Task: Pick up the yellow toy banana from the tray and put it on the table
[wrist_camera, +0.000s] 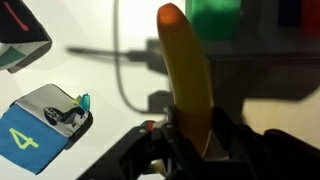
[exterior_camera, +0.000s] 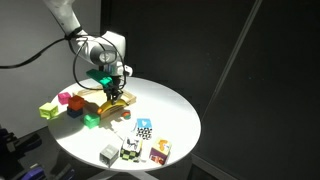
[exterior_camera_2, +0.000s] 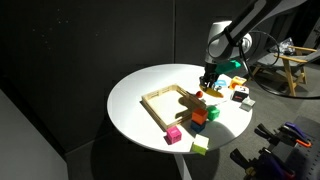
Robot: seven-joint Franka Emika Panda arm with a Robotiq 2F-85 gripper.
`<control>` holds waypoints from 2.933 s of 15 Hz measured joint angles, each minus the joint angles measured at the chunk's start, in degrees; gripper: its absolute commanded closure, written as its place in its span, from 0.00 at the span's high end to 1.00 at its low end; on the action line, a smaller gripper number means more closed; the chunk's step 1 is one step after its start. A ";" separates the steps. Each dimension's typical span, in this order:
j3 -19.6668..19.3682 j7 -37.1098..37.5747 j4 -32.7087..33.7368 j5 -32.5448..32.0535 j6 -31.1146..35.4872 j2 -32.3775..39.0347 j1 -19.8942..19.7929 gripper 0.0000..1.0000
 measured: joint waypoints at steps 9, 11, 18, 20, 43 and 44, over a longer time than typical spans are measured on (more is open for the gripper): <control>-1.00 0.14 0.39 -0.09 3.97 6.43 0.01 0.16; -1.36 0.13 0.58 -0.09 4.19 7.10 0.01 0.16; -3.00 0.14 0.98 -0.16 4.23 8.06 -0.03 0.16; -3.33 0.14 0.99 -0.20 4.23 8.32 -0.05 0.16; -5.83 20.62 1.23 2.88 4.98 9.54 0.32 0.16; -5.96 21.39 1.32 3.35 5.11 9.64 0.39 0.16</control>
